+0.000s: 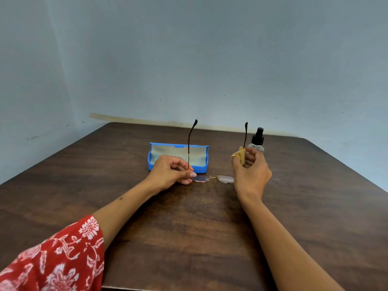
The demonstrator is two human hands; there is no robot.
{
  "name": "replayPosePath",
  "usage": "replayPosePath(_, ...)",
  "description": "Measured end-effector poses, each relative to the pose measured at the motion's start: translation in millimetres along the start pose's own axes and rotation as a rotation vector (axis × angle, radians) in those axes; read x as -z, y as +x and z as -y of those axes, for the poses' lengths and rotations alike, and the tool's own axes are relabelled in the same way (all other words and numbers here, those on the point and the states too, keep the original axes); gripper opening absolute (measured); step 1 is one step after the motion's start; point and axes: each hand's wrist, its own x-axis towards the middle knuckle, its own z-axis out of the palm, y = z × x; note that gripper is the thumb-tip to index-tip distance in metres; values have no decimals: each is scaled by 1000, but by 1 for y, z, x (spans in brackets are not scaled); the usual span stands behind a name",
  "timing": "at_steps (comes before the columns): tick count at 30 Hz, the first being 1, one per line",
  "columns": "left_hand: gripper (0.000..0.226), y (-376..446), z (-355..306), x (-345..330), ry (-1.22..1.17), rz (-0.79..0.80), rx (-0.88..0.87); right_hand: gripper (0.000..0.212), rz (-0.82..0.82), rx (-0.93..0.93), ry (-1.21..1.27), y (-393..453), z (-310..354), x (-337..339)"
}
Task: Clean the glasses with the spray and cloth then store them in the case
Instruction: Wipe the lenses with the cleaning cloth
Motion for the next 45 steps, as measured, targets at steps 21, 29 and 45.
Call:
replayPosePath(21,10,-1,1,-1,36,20,-12,34,-97,112,48,3,4,3)
replayPosePath(29,9,-2,1,-2,-13,6,-17,25,81,-98,-249,-2,-12,4)
replayPosePath(45,9,-2,2,-1,-24,8,-16,25,101,-105,-246,-2,-11,3)
